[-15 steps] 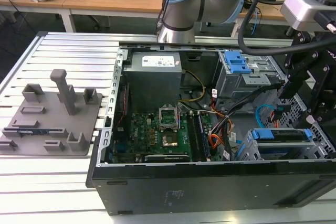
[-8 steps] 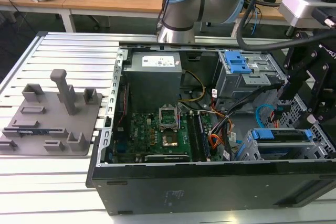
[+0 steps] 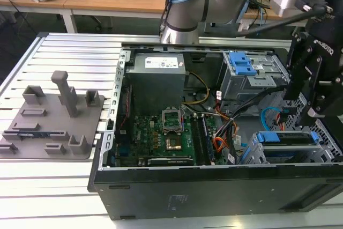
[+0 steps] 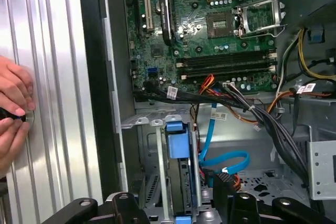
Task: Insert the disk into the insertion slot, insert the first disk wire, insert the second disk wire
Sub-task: 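Insert the first disk wire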
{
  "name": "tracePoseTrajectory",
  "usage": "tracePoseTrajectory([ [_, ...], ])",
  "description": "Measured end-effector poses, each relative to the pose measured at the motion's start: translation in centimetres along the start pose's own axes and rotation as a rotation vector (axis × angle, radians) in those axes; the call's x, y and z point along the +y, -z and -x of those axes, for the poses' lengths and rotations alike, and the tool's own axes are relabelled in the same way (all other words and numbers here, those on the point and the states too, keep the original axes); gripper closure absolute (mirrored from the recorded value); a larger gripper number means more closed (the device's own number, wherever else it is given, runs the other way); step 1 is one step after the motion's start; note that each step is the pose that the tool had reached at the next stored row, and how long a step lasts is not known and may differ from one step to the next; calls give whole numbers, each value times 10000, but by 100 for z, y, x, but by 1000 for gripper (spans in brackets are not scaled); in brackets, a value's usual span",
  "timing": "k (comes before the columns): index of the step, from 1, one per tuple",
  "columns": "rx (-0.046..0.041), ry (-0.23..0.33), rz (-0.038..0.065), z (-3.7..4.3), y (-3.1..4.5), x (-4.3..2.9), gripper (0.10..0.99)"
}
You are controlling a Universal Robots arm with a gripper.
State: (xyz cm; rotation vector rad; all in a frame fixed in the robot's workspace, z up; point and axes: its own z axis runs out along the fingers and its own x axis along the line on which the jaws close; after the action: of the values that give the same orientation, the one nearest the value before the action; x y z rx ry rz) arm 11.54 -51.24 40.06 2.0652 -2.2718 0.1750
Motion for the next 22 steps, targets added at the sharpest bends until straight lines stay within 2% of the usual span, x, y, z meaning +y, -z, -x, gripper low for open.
tracePoseTrajectory([
  [4, 198, 5, -19, 189, 1, 13, 463],
  [5, 320, 9, -32, 285, 0, 18, 463],
  [6, 486, 11, -47, 367, 2, 20, 463],
  [7, 607, 16, -59, 407, 3, 18, 478],
  [9, 925, 25, -90, 487, 6, 10, 612],
  [10, 1029, 27, -100, 502, 5, 5, 612],
  [11, 1177, 31, -115, 520, -6, -6, 675],
  [12, 1245, 33, -122, 527, -22, -24, 675],
  [16, 1634, 47, -164, 554, -70, -185, 675],
  [17, 1715, 50, -175, 558, -78, -222, 675],
  [19, 1809, 52, -183, 565, -93, -259, 675],
  [22, 1835, 42, -185, 580, -140, -272, 675],
])
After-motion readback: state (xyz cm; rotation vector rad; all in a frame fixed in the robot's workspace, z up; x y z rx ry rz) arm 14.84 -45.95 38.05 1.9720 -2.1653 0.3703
